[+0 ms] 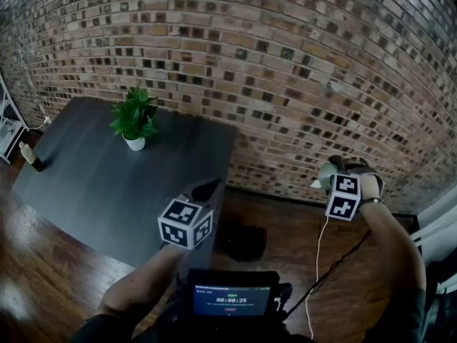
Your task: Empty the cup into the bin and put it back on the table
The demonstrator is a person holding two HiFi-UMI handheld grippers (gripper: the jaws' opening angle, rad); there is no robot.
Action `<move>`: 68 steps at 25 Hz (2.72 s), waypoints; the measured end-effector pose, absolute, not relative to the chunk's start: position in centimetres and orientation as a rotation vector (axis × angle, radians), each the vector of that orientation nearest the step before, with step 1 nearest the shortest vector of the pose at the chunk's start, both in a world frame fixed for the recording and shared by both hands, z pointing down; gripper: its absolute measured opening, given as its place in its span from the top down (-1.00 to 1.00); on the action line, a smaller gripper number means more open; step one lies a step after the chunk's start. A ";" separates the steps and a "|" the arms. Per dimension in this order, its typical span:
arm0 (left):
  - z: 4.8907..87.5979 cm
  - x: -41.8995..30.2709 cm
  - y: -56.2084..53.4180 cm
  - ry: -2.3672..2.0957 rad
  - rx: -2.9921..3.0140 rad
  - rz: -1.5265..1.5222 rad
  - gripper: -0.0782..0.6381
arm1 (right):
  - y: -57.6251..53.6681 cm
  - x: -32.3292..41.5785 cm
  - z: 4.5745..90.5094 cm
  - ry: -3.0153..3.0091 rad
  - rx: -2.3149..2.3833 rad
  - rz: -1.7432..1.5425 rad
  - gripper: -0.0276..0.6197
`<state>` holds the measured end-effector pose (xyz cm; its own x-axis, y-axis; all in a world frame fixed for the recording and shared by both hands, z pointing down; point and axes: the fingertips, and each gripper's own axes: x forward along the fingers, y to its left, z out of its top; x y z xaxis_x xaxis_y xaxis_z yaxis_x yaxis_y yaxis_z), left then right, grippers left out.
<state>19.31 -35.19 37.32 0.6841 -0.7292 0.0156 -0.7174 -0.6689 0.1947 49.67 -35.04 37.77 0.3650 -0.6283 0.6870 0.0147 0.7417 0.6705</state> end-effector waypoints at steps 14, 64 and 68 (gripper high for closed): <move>37.6 18.0 -34.9 -1.206 2.691 -0.106 0.78 | -34.5 49.0 37.8 -1.074 0.563 -0.489 -0.32; 38.2 17.0 -34.1 -1.242 2.667 -0.098 0.78 | -33.9 47.7 39.4 -1.264 0.682 -0.383 -0.32; 38.2 16.9 -34.0 -1.246 2.666 -0.097 0.78 | -34.0 48.2 40.0 -1.351 0.746 -0.324 -0.32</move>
<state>16.94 -34.00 38.22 0.6431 -0.7654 0.0237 -0.7524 -0.6259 0.2052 48.15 -34.01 40.02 0.2185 -0.6133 0.7590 -0.2021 0.7325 0.6501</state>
